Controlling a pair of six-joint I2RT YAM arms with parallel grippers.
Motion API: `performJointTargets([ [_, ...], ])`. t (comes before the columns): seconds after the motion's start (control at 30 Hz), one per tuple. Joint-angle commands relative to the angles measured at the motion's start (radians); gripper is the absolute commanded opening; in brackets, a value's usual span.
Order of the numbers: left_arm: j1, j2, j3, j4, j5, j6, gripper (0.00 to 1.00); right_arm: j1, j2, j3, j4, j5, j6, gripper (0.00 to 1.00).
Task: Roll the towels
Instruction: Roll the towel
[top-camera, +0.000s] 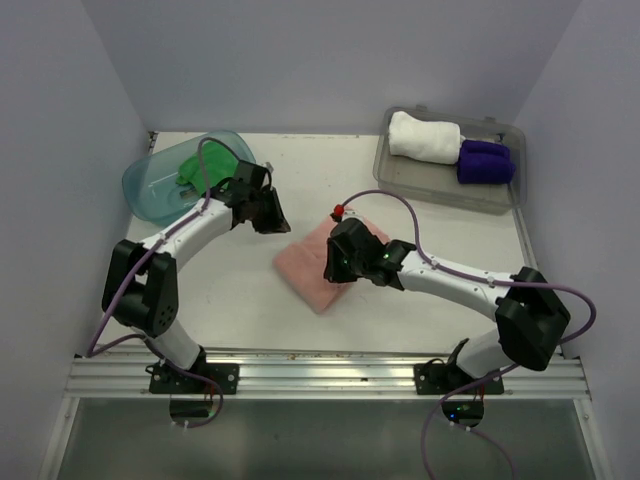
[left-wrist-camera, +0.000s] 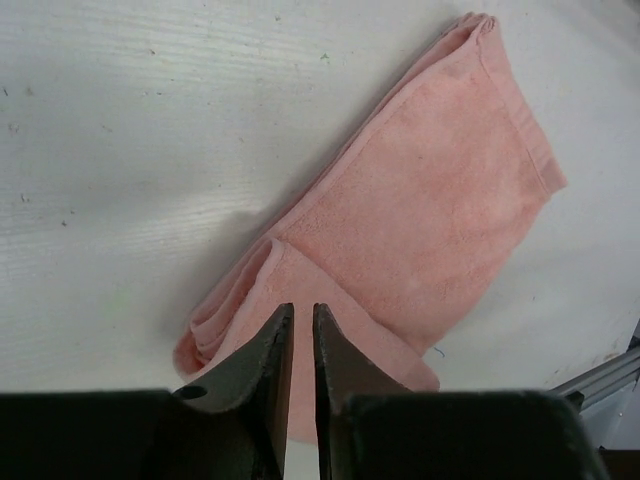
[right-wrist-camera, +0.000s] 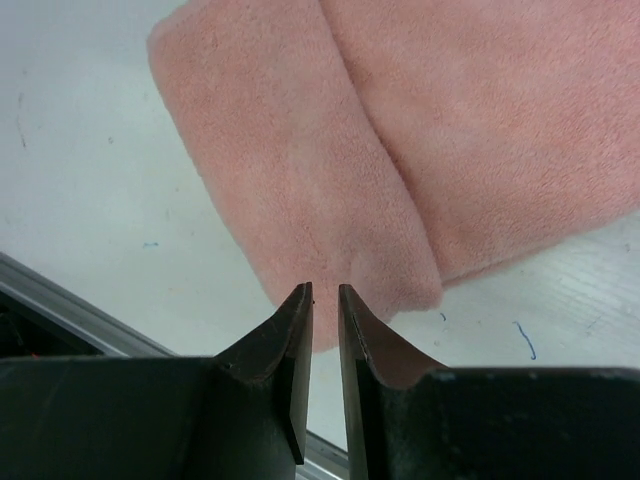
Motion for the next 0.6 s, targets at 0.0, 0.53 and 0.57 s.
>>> performJointTargets([
  [0.0,-0.009,-0.038,0.023,-0.049,-0.024,0.042,0.17,-0.011,0.037,0.054,-0.046,0.063,-0.049,0.2],
  [0.53,-0.071,0.143,-0.129,0.08,0.014,0.031,0.1,-0.027,0.221,-0.101,0.091,0.067,-0.01,0.07],
  [0.57,-0.072,0.123,-0.125,0.079,0.007,0.033,0.1,-0.025,0.2,-0.119,0.095,0.065,-0.002,0.06],
])
